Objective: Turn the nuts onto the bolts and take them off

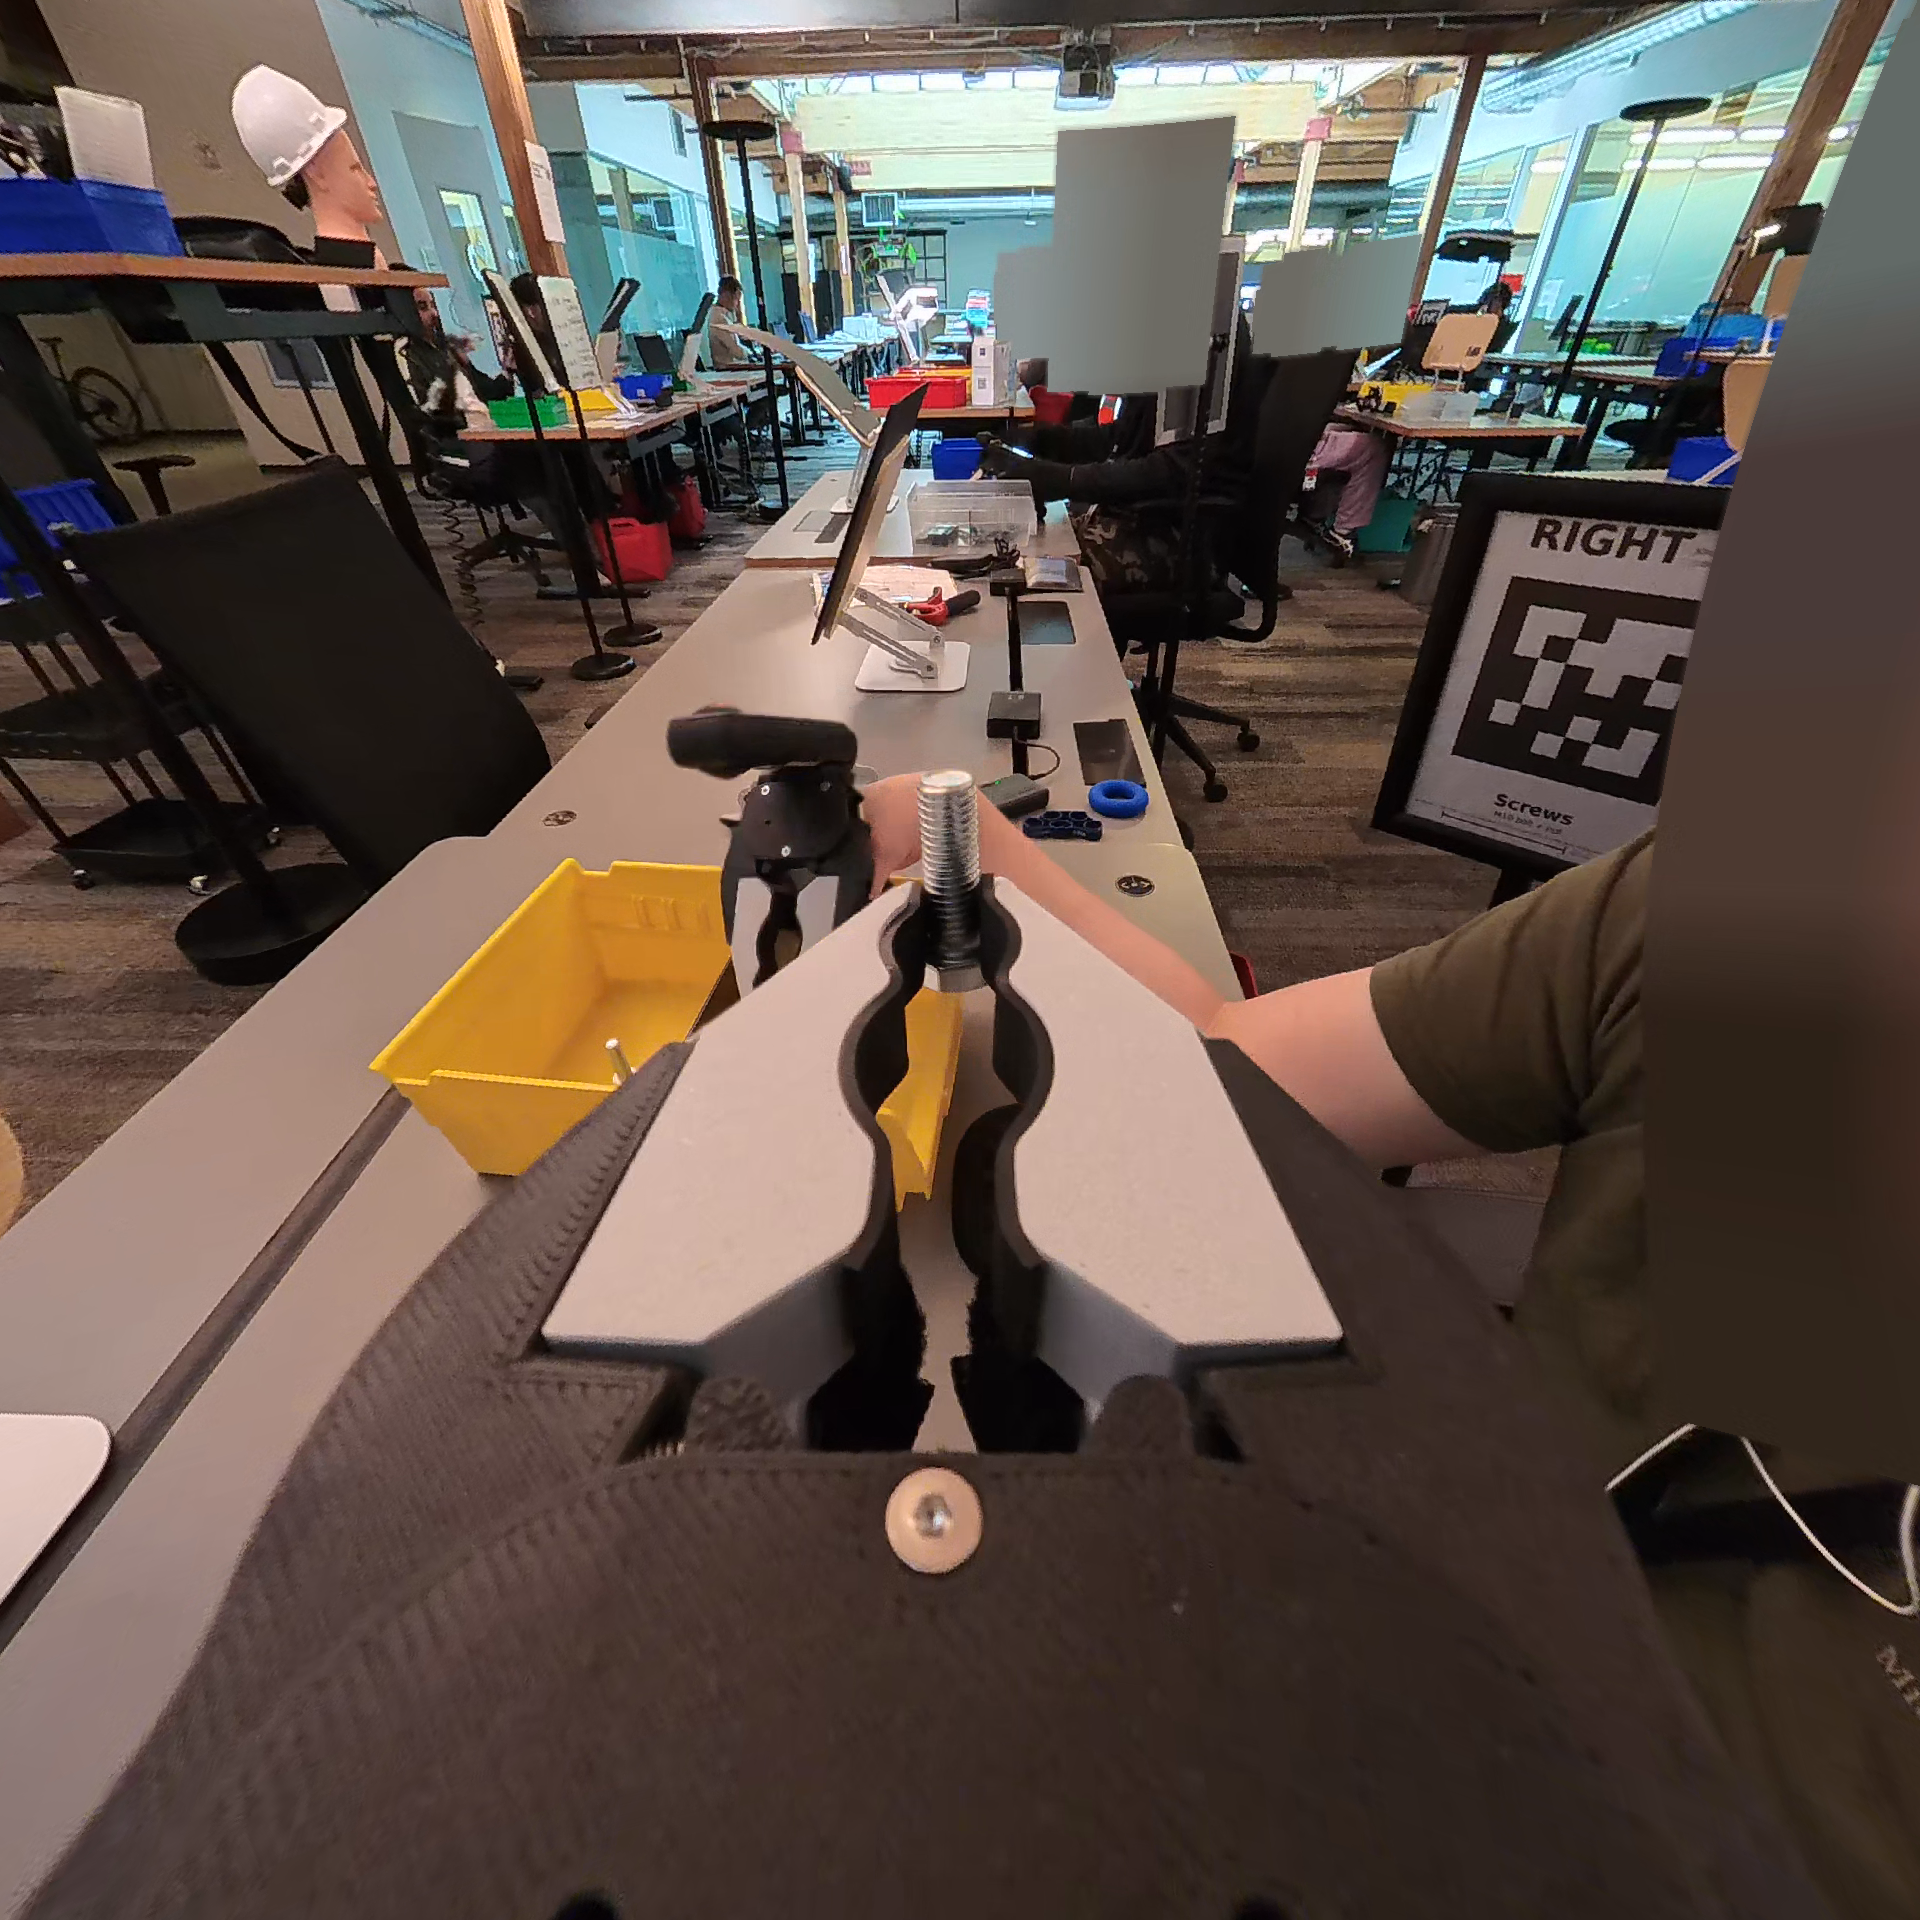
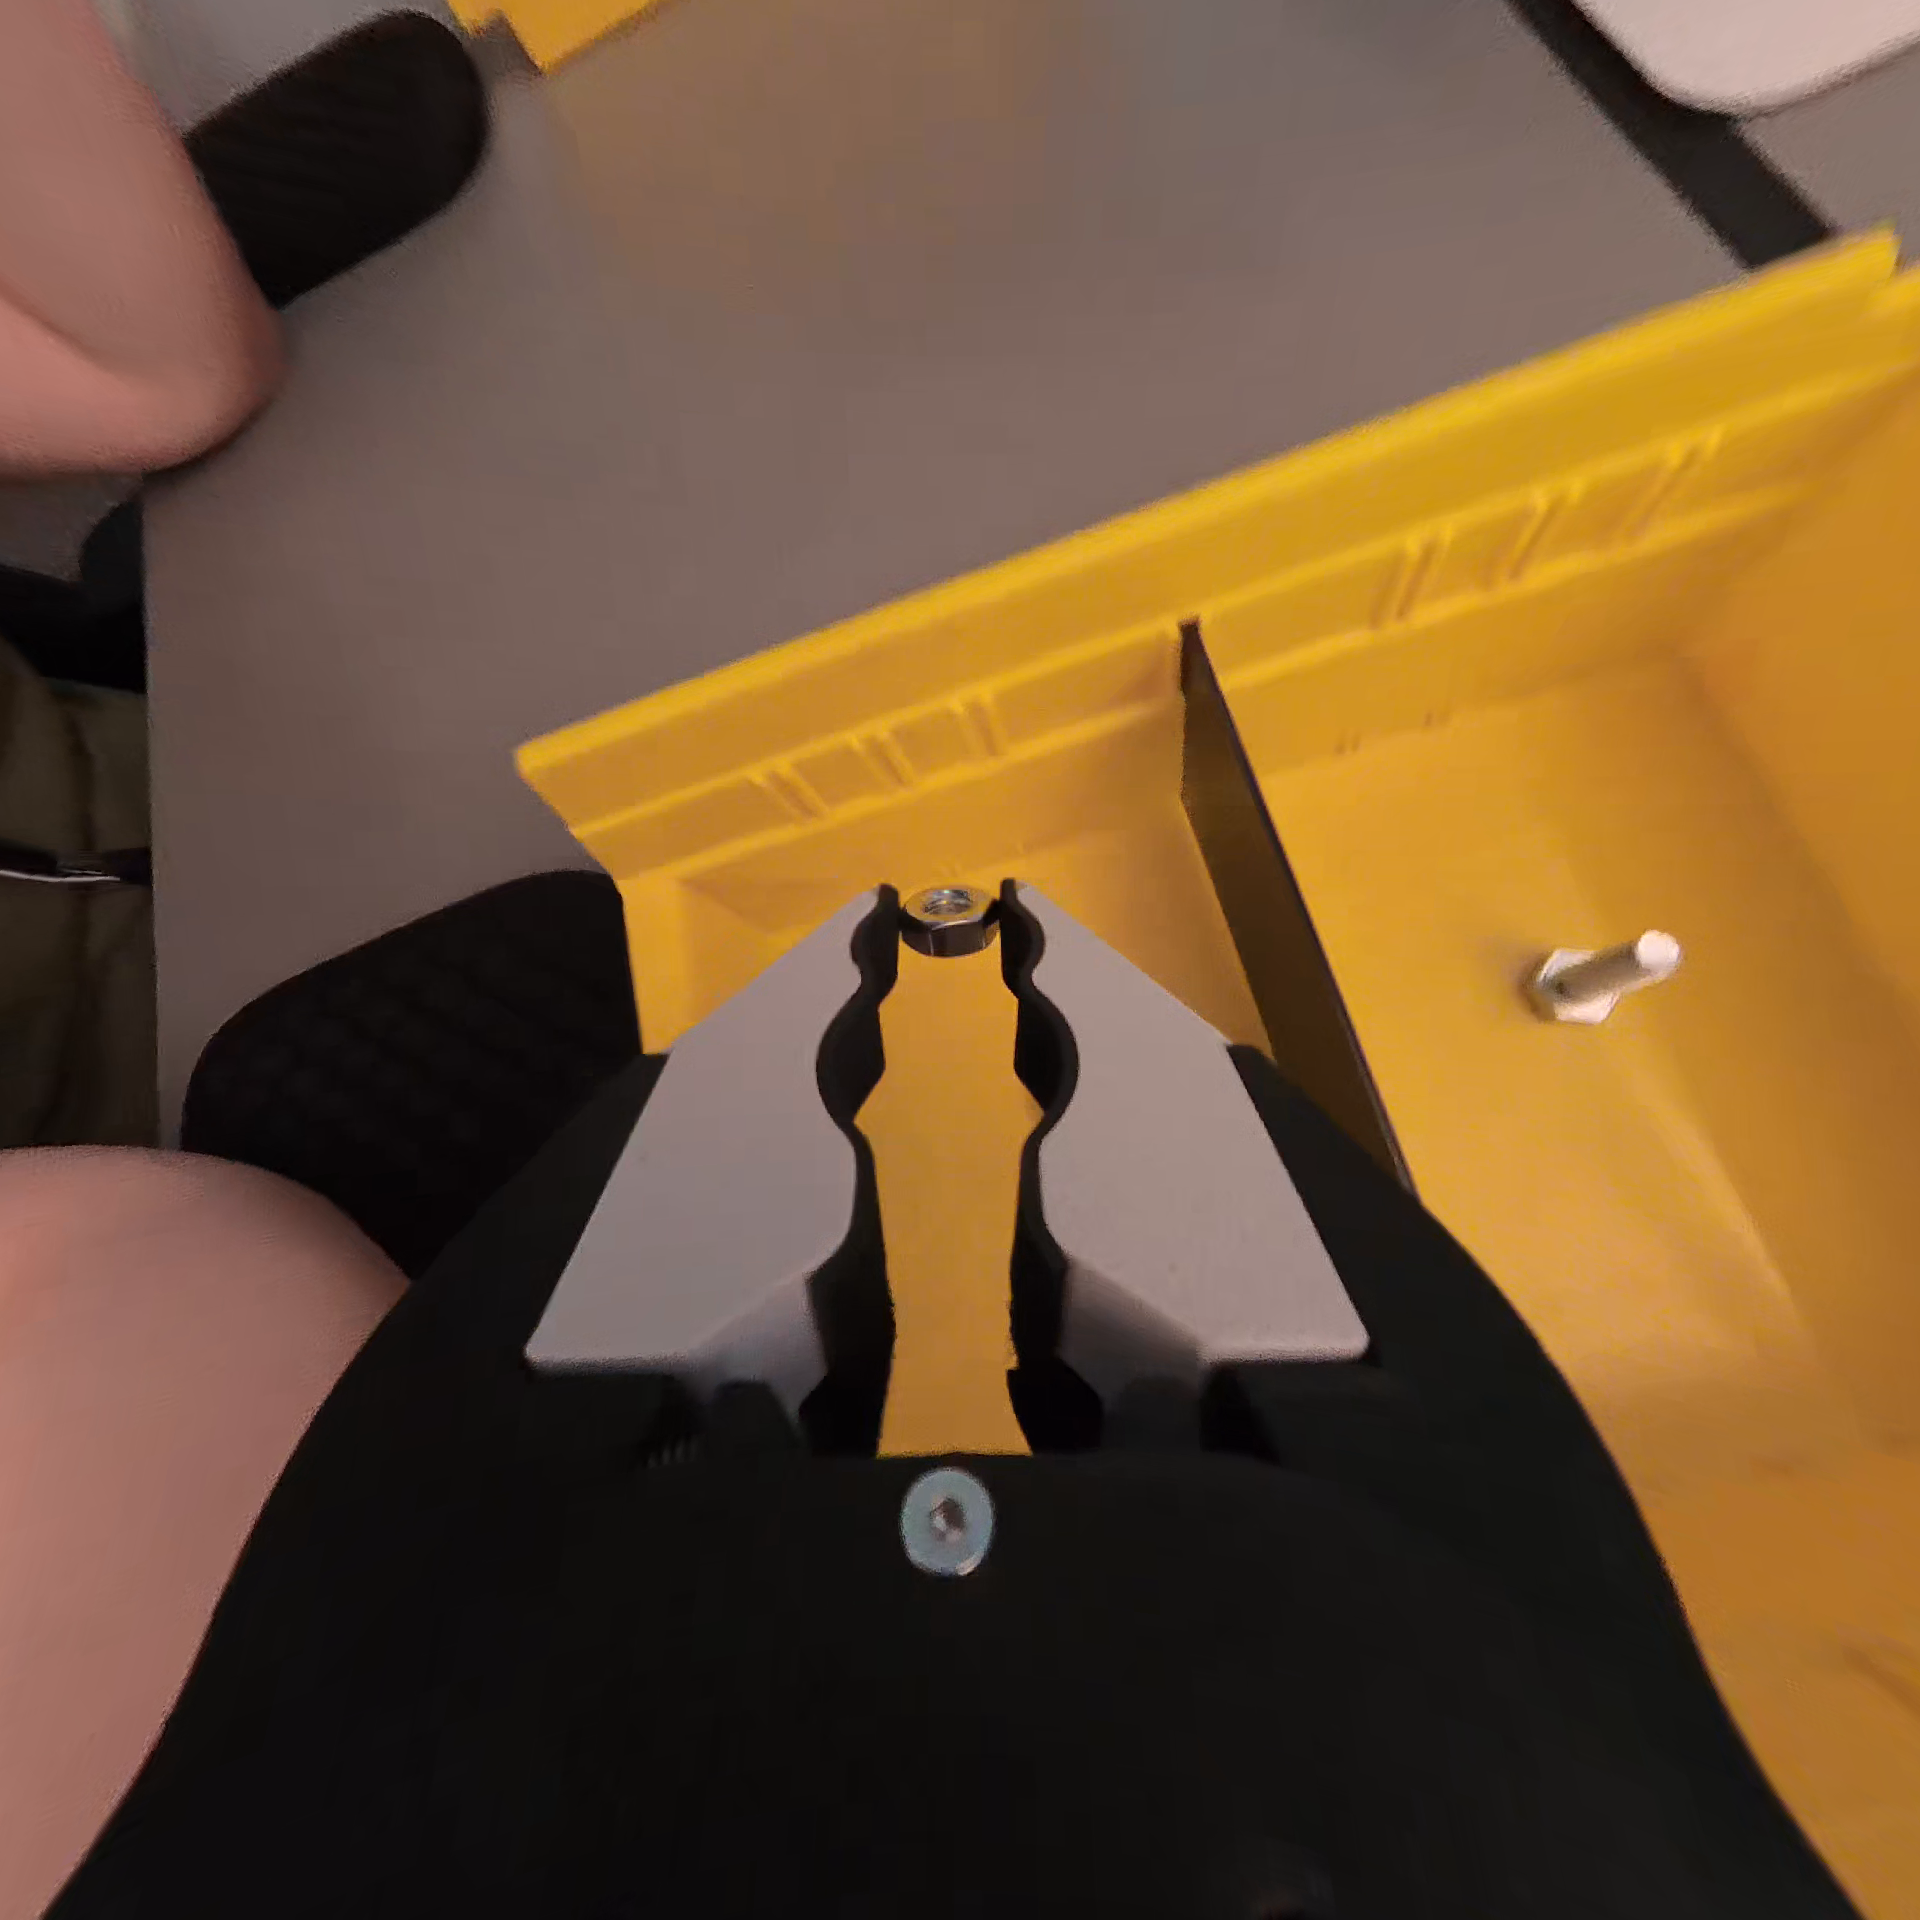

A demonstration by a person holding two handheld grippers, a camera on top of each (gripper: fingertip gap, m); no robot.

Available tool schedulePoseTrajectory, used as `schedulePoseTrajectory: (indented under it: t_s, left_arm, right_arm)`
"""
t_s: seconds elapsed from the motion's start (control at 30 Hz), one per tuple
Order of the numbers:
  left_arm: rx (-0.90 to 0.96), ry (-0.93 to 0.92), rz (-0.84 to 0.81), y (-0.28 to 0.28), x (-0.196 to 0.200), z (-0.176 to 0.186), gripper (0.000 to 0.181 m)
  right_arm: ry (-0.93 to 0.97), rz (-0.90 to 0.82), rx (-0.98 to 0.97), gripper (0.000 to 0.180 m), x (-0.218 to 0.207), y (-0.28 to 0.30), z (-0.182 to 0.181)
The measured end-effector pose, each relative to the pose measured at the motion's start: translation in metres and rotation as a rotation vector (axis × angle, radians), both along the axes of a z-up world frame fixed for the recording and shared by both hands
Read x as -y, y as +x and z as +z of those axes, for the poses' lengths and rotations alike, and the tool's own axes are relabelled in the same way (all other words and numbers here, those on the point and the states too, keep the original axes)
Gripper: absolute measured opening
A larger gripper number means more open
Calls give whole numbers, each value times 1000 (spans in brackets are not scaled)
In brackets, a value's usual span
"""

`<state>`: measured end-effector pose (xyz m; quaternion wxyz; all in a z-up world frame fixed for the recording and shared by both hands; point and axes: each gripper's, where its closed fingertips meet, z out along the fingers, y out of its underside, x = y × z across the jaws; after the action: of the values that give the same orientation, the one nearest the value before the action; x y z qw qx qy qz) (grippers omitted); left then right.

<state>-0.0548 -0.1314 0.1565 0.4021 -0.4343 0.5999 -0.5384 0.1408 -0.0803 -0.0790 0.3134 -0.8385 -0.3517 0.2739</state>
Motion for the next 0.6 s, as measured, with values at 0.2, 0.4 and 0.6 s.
schedulePoseTrajectory:
  t_s: [0.2, 0.4, 0.6]
  left_arm:
    - [-39, -5, -8, 10, 0, -10, 8]
    - [-58, 9, -10, 15, 3, -15, 7]
    - [-81, 0, 2, 22, -3, -22, 8]
  right_arm:
    - [-112, -18, 15, 20, 0, 2, -17]
    - [61, 10, -118, 27, -7, -10, 25]
    - [606, 242, -411, 29, 15, -74, 169]
